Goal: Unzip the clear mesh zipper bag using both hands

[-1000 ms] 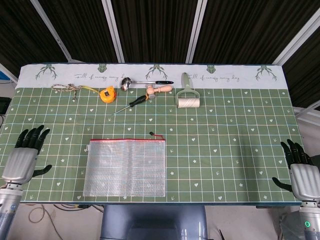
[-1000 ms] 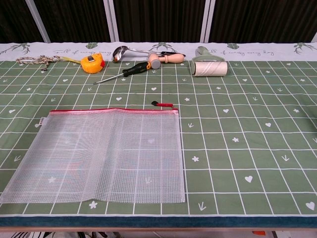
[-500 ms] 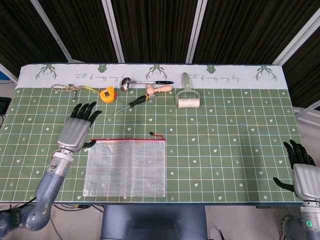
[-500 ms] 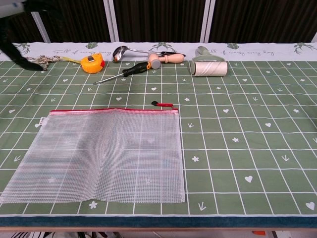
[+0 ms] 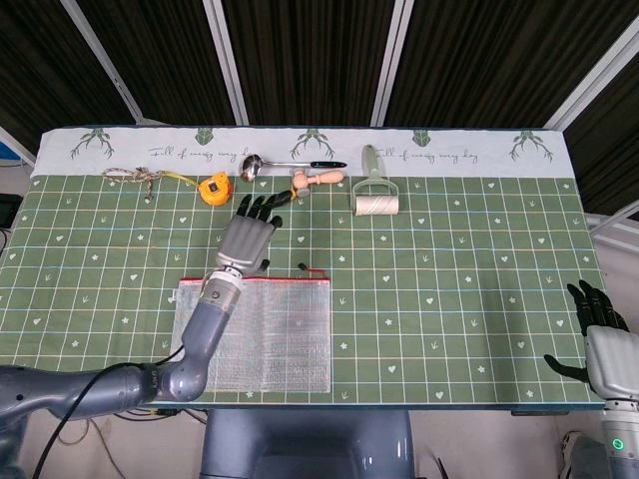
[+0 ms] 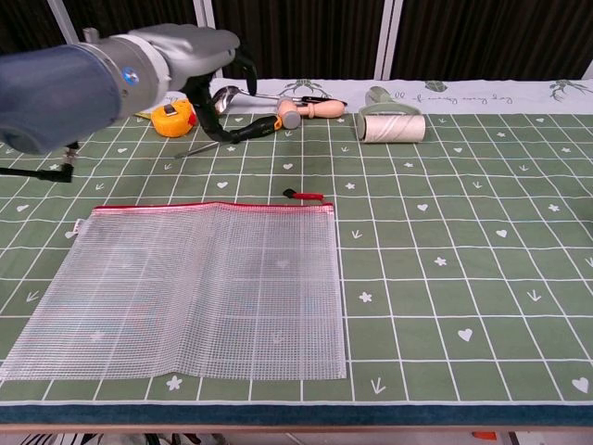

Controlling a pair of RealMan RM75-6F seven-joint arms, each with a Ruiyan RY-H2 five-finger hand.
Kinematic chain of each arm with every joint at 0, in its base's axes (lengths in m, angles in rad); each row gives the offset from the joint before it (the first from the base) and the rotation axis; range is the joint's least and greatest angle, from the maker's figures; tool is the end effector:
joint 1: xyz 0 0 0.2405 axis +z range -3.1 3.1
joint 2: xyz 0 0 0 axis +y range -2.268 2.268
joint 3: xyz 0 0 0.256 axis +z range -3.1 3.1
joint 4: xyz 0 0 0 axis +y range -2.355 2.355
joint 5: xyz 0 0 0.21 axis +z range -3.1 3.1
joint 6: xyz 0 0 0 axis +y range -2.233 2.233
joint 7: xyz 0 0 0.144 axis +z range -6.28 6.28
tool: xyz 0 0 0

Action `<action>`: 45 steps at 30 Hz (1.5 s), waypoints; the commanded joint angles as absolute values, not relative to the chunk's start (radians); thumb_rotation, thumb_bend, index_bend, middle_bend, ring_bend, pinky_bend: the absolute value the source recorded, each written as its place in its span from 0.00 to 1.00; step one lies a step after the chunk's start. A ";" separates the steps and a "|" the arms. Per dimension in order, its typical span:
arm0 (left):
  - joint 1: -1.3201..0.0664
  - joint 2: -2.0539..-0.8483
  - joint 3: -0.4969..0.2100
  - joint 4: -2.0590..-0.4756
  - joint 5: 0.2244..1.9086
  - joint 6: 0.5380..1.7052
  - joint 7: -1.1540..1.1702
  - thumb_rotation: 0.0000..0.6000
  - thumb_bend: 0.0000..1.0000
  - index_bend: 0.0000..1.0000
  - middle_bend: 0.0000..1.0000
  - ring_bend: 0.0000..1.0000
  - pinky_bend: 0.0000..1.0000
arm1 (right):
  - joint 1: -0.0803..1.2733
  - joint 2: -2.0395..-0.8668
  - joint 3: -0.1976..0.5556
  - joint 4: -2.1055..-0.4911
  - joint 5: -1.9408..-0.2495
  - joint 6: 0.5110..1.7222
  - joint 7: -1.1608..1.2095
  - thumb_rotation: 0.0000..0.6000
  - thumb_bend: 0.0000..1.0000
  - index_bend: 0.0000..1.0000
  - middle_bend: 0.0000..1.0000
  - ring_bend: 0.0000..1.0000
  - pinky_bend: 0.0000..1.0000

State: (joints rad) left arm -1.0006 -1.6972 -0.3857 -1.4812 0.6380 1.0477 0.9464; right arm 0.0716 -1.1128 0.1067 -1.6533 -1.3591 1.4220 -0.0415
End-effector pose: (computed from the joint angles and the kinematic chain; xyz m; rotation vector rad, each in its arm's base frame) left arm -0.0448 0.3868 -0.0297 -1.7962 -0.7645 -0.7730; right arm -0.3226 -0.1868 0.1639 1.2659 -0.9775 0.8285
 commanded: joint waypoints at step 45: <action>-1.234 -2.101 -0.377 -0.851 0.547 0.847 0.887 1.00 0.33 0.50 0.10 0.00 0.00 | 0.077 -1.095 0.113 -1.686 -1.304 1.379 -0.009 1.00 0.18 0.00 0.00 0.00 0.21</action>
State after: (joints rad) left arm -1.2343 -2.1012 -0.3768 -0.8518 0.5461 0.8470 0.8880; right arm 0.0773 -1.0947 0.1131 -1.6859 -1.3035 1.3794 -0.0088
